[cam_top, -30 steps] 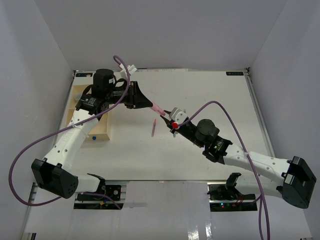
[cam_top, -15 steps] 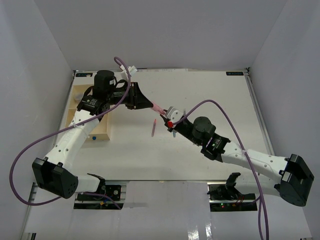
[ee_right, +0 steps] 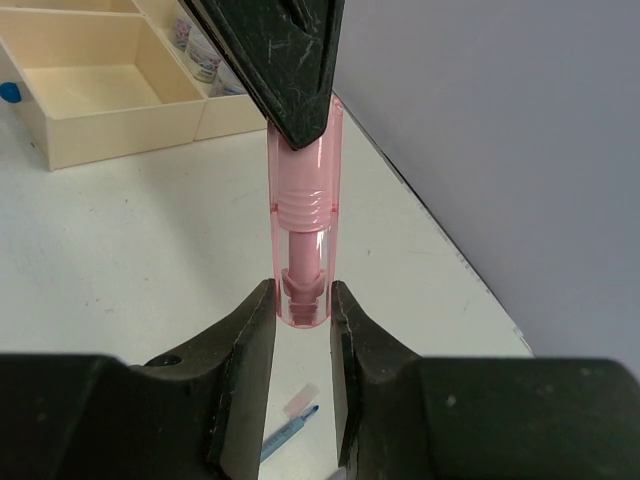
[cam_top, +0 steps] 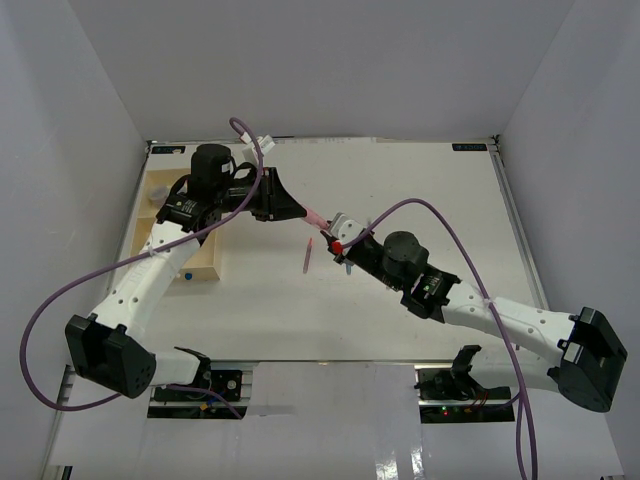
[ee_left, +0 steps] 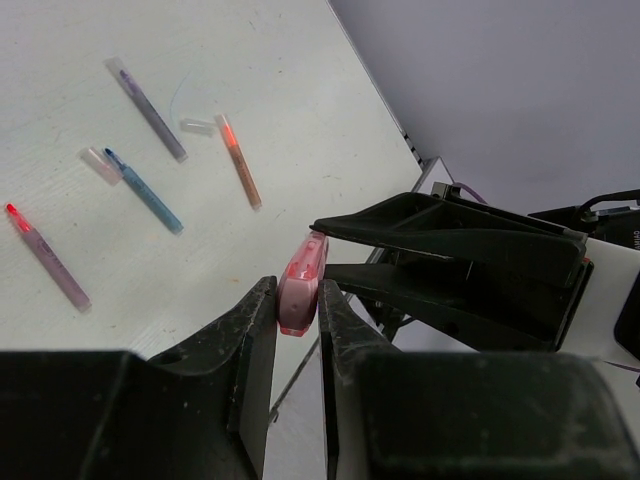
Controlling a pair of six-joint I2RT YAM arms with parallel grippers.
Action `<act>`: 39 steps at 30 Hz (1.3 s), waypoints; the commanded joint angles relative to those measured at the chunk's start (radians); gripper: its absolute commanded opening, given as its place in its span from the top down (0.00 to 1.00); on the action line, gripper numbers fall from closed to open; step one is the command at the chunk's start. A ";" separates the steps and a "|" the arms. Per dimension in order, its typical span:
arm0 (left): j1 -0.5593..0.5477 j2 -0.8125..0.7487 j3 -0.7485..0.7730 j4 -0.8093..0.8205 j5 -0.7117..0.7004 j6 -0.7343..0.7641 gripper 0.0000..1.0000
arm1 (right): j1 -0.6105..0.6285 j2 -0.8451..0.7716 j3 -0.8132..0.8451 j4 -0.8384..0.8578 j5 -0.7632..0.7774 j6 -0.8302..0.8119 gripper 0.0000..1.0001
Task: Sort the stationery into containers
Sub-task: Place the pen in the storage box.
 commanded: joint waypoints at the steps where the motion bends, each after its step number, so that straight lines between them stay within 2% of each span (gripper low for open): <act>1: -0.061 -0.003 -0.017 -0.109 0.003 0.005 0.83 | 0.014 -0.020 0.125 0.286 -0.082 -0.001 0.92; 3: -0.061 -0.015 0.000 -0.109 -0.026 0.013 0.91 | 0.014 -0.021 0.110 0.273 -0.082 0.009 0.92; 4: -0.061 -0.020 0.014 -0.107 -0.043 0.016 0.99 | 0.014 -0.026 0.102 0.265 -0.079 0.016 0.92; 5: -0.061 -0.026 0.020 -0.104 -0.079 0.019 1.00 | 0.014 -0.029 0.085 0.256 -0.074 0.026 0.91; 16: -0.059 -0.093 0.092 -0.058 -0.270 0.048 1.00 | 0.014 -0.090 -0.045 0.159 -0.017 0.074 0.79; 19: -0.059 -0.101 0.106 -0.054 -0.319 0.053 1.00 | 0.014 -0.099 -0.081 0.135 -0.010 0.097 0.71; 22: -0.059 -0.112 0.097 -0.046 -0.376 0.056 1.00 | 0.015 -0.115 -0.117 0.104 -0.008 0.118 0.56; 23: -0.059 -0.115 0.091 -0.042 -0.386 0.056 1.00 | 0.014 -0.119 -0.128 0.096 -0.004 0.125 0.45; 25: -0.059 -0.127 0.070 -0.031 -0.429 0.054 1.00 | 0.014 -0.142 -0.160 0.082 -0.001 0.140 0.35; 26: -0.059 -0.133 0.062 -0.026 -0.443 0.054 1.00 | 0.014 -0.148 -0.170 0.075 0.009 0.144 0.24; 28: -0.059 -0.147 0.033 -0.009 -0.483 0.048 1.00 | 0.014 -0.171 -0.194 0.052 0.022 0.158 0.11; 31: -0.059 -0.178 -0.019 0.015 -0.582 0.037 1.00 | 0.015 -0.196 -0.216 0.012 0.042 0.196 0.01; 34: -0.044 -0.227 -0.081 0.049 -0.696 0.016 1.00 | 0.015 -0.213 -0.240 -0.020 0.055 0.243 0.09; 36: -0.024 -0.257 -0.157 0.084 -0.820 -0.007 1.00 | 0.015 -0.220 -0.252 -0.036 0.052 0.289 0.10; 38: 0.029 -0.311 -0.246 0.118 -0.885 -0.047 1.00 | 0.015 -0.222 -0.263 -0.039 0.044 0.315 0.10; 39: 0.092 -0.326 -0.274 0.145 -0.915 -0.061 1.00 | 0.014 -0.223 -0.277 -0.033 0.042 0.338 0.10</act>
